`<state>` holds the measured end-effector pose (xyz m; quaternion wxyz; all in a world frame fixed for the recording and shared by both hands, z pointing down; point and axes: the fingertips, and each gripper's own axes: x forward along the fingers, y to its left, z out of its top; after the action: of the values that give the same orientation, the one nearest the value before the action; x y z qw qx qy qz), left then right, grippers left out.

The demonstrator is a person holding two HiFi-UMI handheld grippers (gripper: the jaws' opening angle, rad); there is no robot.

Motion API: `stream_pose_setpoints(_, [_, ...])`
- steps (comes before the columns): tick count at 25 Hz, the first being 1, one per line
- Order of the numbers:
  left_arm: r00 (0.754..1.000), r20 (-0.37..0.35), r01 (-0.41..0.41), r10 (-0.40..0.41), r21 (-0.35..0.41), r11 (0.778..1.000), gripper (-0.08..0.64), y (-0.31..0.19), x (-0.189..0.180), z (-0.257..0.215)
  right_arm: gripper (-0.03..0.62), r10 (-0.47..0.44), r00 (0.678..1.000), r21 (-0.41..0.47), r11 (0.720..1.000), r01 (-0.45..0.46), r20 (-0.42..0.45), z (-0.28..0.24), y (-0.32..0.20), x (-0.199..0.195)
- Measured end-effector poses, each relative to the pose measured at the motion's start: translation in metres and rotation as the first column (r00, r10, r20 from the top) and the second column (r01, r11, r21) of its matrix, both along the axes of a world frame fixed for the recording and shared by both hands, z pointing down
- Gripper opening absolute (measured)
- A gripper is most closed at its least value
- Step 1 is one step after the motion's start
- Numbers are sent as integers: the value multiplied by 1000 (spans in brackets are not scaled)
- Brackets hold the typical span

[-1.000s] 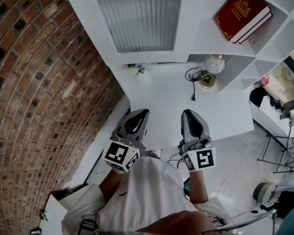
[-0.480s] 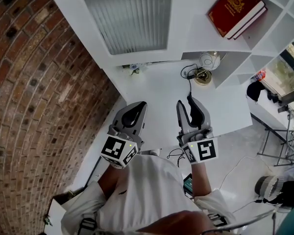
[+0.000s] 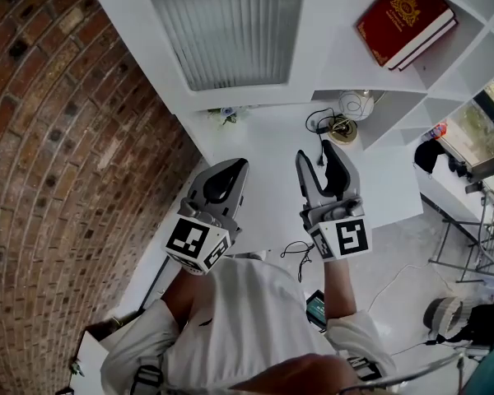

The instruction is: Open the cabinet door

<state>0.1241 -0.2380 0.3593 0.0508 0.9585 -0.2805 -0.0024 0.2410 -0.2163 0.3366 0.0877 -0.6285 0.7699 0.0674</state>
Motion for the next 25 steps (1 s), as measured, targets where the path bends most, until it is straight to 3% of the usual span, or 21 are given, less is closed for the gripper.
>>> stream_pose_setpoints(7, [1000, -5, 9, -9, 10, 1000, 9, -14, -3, -7, 222, -19, 1000, 46, 999, 19, 5, -19, -19, 2])
stream_pose_setpoints(18, [1000, -9, 12, -12, 4, 1000, 9, -33, 6, -2, 305, -18, 1000, 0, 1000, 18, 8, -11, -61, 19])
stream_pose_setpoints(25, [1000, -2, 30, -30, -5, 1000, 9, -45, 8, 3, 318, -20, 1000, 16, 1000, 20, 14, -17, -77, 25])
